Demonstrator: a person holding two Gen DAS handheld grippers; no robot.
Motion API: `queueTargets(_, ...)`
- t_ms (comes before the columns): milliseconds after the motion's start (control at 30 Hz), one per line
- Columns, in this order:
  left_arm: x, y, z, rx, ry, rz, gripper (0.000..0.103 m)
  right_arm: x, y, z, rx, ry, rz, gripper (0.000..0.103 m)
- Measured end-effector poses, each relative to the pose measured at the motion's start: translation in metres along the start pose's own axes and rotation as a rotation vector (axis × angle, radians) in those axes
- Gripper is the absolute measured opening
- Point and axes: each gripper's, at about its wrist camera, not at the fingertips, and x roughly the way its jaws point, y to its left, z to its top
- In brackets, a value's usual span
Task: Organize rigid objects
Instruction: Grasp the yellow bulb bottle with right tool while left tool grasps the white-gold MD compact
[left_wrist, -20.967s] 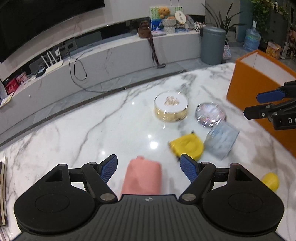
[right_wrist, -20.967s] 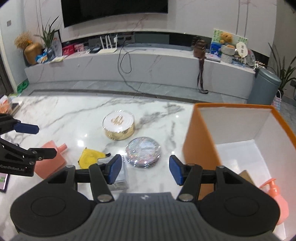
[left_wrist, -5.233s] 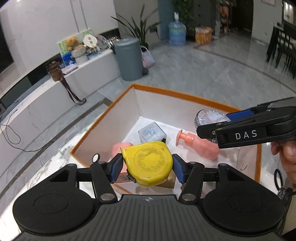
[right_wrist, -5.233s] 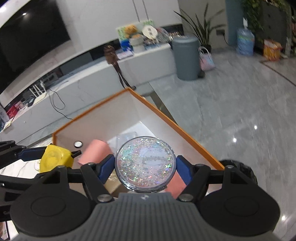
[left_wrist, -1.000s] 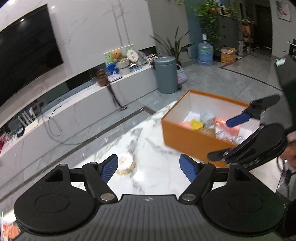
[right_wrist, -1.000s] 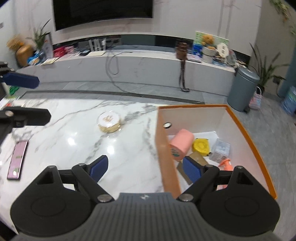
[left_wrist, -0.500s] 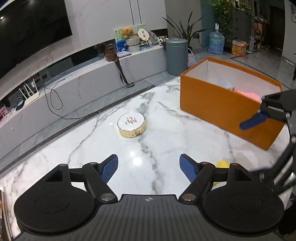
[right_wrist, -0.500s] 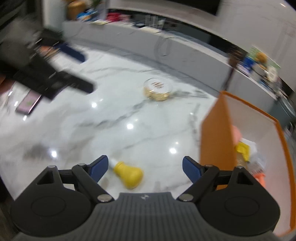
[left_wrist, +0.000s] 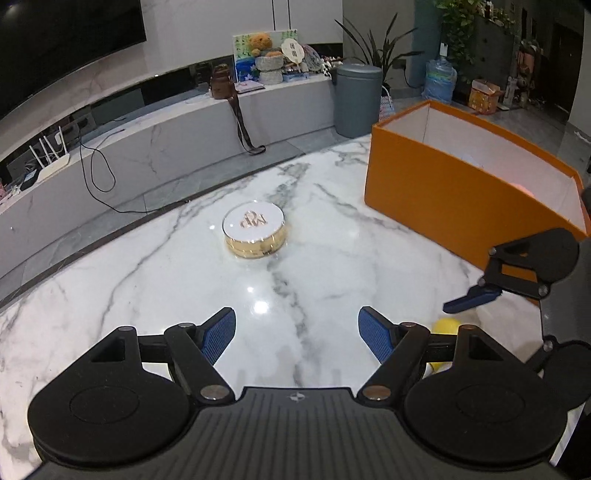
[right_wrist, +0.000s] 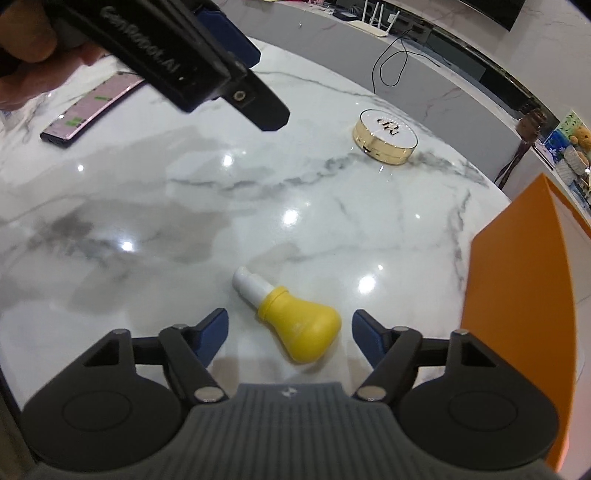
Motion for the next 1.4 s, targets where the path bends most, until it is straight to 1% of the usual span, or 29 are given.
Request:
queueTargets(33,0.003,-0.001,-0.001,0.002,0.008,0.0,0.089,0.003,-0.001,0.001,-0.004,0.002,0.001,0.067)
queueTargets(133,0.005,-0.003,-0.003,0.007,0.02,0.003,0.089,0.01,-0.003,0.002,-0.002,0.021,0.003,0.053)
queueTargets(167,0.004,-0.004,-0.003,0.007,0.02,0.002,0.089,0.013,-0.003,0.002,0.002,0.03,0.001,0.052)
queueTargets(267,0.003,-0.005,-0.004,0.004,0.019,-0.001,0.089,0.013,-0.01,-0.001,0.044,0.031,0.02,0.052)
queueTargets(367,0.005,-0.005,-0.003,-0.004,0.022,0.0,0.089,0.014,-0.019,-0.002,0.12,0.042,0.01,0.052)
queueTargets(433,0.009,-0.004,-0.002,-0.023,0.012,0.0,0.089,0.016,-0.032,-0.004,0.208,0.053,-0.014,0.052)
queueTargets(533,0.017,-0.003,0.002,-0.049,-0.031,0.01,0.089,0.017,-0.051,-0.009,0.333,0.059,-0.06,0.052)
queueTargets(633,0.028,-0.004,0.007,-0.043,-0.067,0.043,0.089,0.019,-0.062,-0.01,0.388,0.066,-0.1,0.052)
queueTargets(700,0.037,-0.003,0.013,-0.035,-0.087,0.063,0.089,0.02,-0.064,-0.01,0.404,0.069,-0.115,0.052)
queueTargets(767,0.05,0.002,0.02,-0.039,-0.097,0.079,0.089,0.02,-0.065,-0.01,0.412,0.068,-0.112,0.052)
queueTargets(900,0.079,0.01,0.028,-0.069,-0.089,0.073,0.089,0.021,-0.066,-0.01,0.418,0.065,-0.11,0.052)
queueTargets(1000,0.093,0.012,0.03,-0.071,-0.087,0.076,0.089,0.022,-0.069,-0.01,0.42,0.069,-0.107,0.052)
queueTargets(1300,0.12,0.027,0.043,-0.129,-0.08,0.09,0.089,0.026,-0.081,-0.007,0.44,0.063,-0.095,0.052)
queueTargets(1400,0.124,0.03,0.048,-0.154,-0.093,0.093,0.092,0.026,-0.081,-0.007,0.438,0.059,-0.092,0.052)
